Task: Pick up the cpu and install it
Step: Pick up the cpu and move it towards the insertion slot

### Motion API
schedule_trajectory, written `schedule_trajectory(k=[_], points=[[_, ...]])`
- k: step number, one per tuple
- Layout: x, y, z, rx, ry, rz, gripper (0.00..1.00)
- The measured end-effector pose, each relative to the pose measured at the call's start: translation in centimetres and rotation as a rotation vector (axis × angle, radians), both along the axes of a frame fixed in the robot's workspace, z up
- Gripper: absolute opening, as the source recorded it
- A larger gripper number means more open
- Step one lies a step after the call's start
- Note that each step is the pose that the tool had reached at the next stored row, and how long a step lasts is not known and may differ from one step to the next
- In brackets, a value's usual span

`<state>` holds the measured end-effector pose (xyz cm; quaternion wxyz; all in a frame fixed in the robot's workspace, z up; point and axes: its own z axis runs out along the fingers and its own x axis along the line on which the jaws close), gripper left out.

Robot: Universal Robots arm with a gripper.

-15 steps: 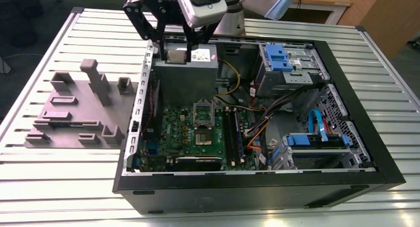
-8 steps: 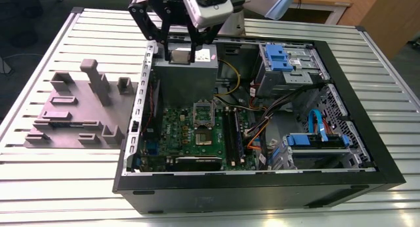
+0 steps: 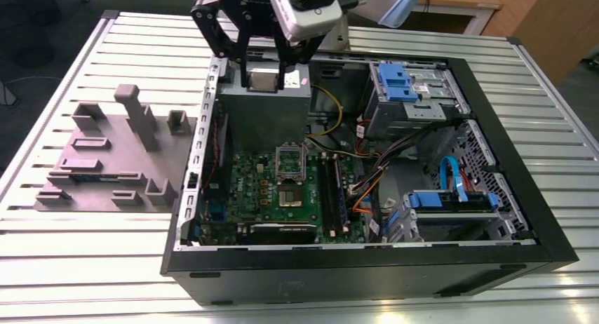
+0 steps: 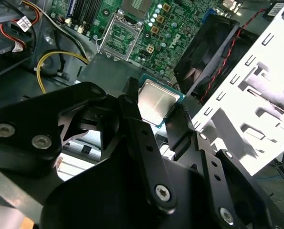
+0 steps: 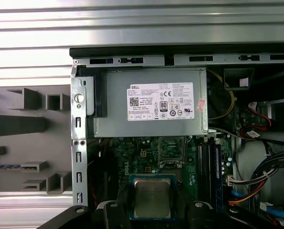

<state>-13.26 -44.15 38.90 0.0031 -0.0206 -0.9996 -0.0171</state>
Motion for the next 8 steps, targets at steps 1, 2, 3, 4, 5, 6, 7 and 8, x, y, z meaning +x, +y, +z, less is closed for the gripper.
schedule_trajectory(k=[1,2,3,4,5,6,7,8], points=[[0.10,-0.01,0.00,0.0001,0.0000,-0.001,0.47],[0.20,-0.01,-0.01,0.0000,0.0000,-0.001,0.47],[0.29,-0.02,0.00,0.0000,0.0000,-0.002,0.47],[0.39,-0.02,-0.01,0.0000,0.0000,-0.002,0.47],[0.48,-0.03,-0.01,0.0001,0.0000,-0.003,0.47],[0.58,-0.03,-0.01,0.0001,0.0000,-0.003,0.47],[0.68,-0.04,-0.01,0.0001,0.0000,-0.004,0.47],[0.80,-0.05,-0.01,0.0001,0.0000,-0.005,0.47]])
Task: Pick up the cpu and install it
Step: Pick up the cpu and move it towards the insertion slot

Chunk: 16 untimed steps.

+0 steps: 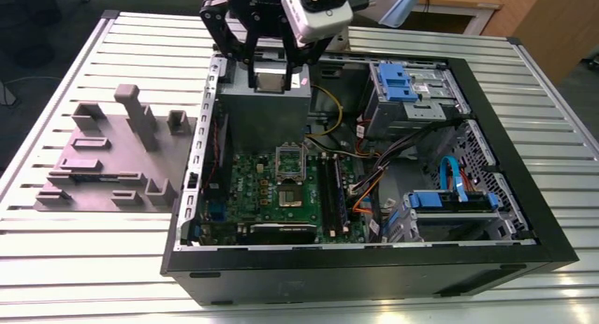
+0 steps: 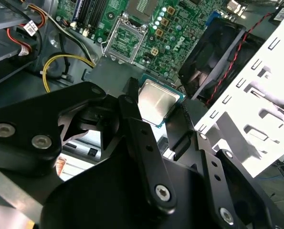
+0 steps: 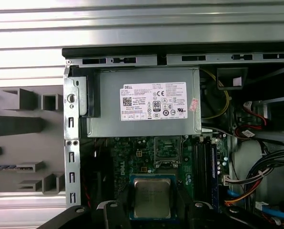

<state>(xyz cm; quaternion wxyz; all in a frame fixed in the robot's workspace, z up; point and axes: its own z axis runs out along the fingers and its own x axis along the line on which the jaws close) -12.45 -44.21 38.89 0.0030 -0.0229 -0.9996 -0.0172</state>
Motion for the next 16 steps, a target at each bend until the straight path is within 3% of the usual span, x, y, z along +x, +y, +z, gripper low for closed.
schedule_trajectory(k=[16], points=[[0.41,-0.03,-0.01,-0.0001,0.0000,-0.003,0.47]])
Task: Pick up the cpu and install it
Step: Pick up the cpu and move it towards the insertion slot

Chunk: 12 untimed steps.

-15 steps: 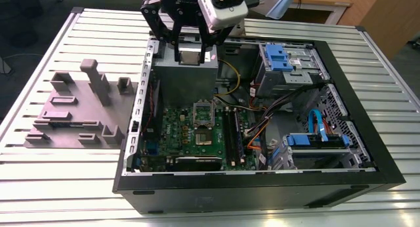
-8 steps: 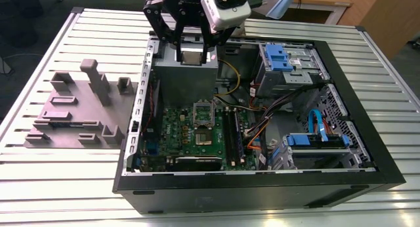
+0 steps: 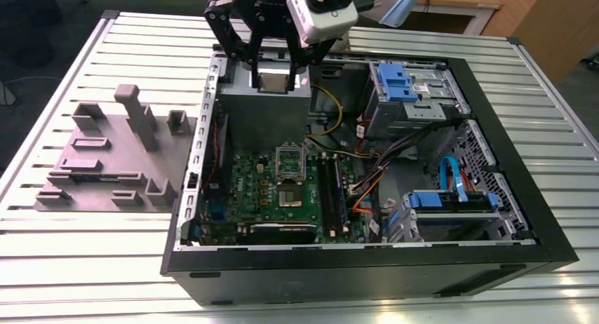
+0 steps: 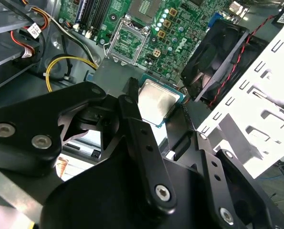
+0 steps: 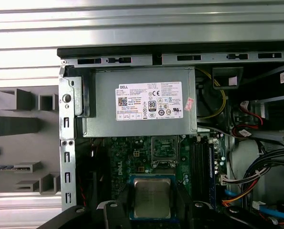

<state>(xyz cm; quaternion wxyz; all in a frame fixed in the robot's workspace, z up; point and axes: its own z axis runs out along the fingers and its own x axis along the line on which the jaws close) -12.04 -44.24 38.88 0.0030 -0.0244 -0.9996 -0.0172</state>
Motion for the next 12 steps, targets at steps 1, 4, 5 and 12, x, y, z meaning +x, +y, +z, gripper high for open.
schedule_trajectory(k=[1,4,5,12], points=[[0.00,0.00,0.00,0.0000,0.0000,0.000,0.47],[0.15,0.01,0.00,0.0000,0.0000,0.000,0.47],[0.27,0.01,0.00,0.0000,0.0000,0.000,0.47],[1.58,0.00,-0.01,0.0000,0.0000,0.000,0.47]])
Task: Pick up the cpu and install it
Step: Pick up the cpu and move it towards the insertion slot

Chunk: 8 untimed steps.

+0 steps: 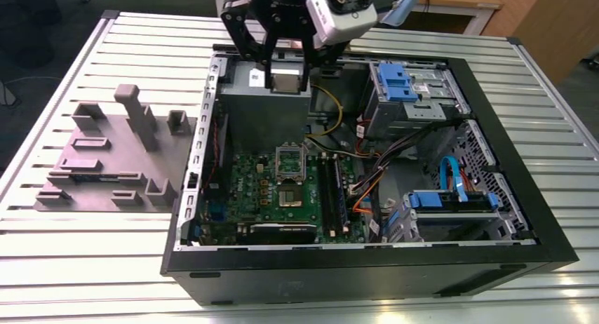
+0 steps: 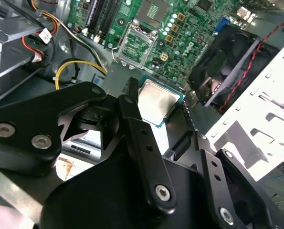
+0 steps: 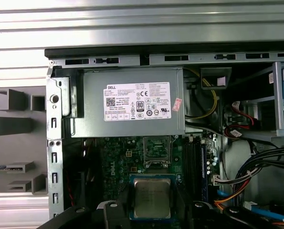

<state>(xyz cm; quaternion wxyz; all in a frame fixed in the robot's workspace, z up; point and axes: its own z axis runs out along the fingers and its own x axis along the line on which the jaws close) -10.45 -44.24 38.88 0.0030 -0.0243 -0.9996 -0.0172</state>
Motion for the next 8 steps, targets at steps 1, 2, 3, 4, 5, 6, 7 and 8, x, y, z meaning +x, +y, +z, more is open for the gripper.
schedule_trajectory(k=[1,2,3,4,5,6,7,8], points=[[0.16,0.00,0.00,0.0000,0.0000,0.000,0.47],[0.30,0.00,0.00,0.0000,0.0000,0.000,0.47],[0.40,0.00,0.00,-0.0001,0.0000,0.000,0.47],[0.50,0.00,0.00,0.0000,0.0000,0.000,0.47],[0.60,0.00,0.00,0.0000,0.0000,0.000,0.47],[0.65,0.00,0.00,0.0000,0.0000,0.000,0.47],[0.67,-0.01,0.00,0.0000,-0.0001,0.000,0.47],[0.69,0.00,0.00,0.0000,-0.0001,0.000,0.47]])
